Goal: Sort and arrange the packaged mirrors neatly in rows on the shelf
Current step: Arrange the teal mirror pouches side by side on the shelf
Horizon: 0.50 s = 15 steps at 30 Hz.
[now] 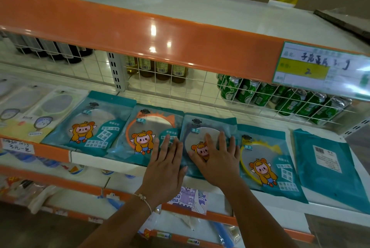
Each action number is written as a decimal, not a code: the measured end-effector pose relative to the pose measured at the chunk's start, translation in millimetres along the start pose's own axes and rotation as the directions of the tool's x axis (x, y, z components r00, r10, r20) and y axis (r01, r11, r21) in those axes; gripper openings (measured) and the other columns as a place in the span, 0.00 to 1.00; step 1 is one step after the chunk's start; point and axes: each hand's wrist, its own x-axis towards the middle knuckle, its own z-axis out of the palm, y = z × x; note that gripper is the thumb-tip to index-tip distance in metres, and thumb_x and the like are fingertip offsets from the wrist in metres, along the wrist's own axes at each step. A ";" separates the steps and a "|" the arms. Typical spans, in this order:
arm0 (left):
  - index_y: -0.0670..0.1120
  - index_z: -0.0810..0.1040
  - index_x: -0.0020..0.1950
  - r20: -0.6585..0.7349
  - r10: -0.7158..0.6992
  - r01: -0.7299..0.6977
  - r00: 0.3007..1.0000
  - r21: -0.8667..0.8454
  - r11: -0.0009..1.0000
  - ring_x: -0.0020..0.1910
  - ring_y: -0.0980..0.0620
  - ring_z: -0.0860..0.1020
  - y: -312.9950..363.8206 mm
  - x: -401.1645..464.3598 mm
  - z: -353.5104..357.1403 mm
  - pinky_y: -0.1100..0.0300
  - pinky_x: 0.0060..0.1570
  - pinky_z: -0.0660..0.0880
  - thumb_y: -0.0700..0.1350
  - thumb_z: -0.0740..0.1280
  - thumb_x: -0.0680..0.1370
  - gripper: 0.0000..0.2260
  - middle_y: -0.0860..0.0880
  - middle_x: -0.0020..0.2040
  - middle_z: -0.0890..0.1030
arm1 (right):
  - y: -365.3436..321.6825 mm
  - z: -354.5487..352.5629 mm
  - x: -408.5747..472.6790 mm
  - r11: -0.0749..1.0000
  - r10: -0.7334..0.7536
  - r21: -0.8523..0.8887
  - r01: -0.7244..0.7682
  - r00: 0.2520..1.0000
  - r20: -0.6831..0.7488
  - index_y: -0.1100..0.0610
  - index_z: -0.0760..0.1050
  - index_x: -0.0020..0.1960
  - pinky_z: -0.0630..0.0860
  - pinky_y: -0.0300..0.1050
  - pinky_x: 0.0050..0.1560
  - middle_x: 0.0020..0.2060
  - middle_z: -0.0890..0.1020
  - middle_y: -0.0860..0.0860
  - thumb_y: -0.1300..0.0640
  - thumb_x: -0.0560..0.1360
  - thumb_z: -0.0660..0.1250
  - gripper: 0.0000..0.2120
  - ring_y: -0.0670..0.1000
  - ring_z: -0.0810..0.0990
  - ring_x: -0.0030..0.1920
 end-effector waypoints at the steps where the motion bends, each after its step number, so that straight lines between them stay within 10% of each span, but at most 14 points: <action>1: 0.39 0.61 0.76 0.004 -0.004 0.004 1.000 0.000 1.000 0.78 0.39 0.53 1.2 0.6 -0.3 0.38 0.71 0.58 0.58 0.44 0.82 0.30 0.40 0.75 0.65 | 0.3 0.2 -0.2 1.000 -0.001 -0.001 0.001 1.000 -0.003 0.43 0.45 0.78 0.44 0.64 0.75 0.79 0.46 0.57 0.22 0.69 0.38 0.43 0.66 0.40 0.77; 15: 0.40 0.66 0.74 0.032 -0.040 0.040 0.999 0.008 0.999 0.77 0.39 0.57 7.4 7.4 -6.7 0.39 0.72 0.53 0.63 0.45 0.81 0.34 0.40 0.73 0.69 | 2.8 -9.2 2.8 0.998 0.002 0.055 -0.004 0.999 0.036 0.43 0.45 0.78 0.43 0.63 0.76 0.79 0.45 0.55 0.23 0.72 0.44 0.41 0.64 0.40 0.78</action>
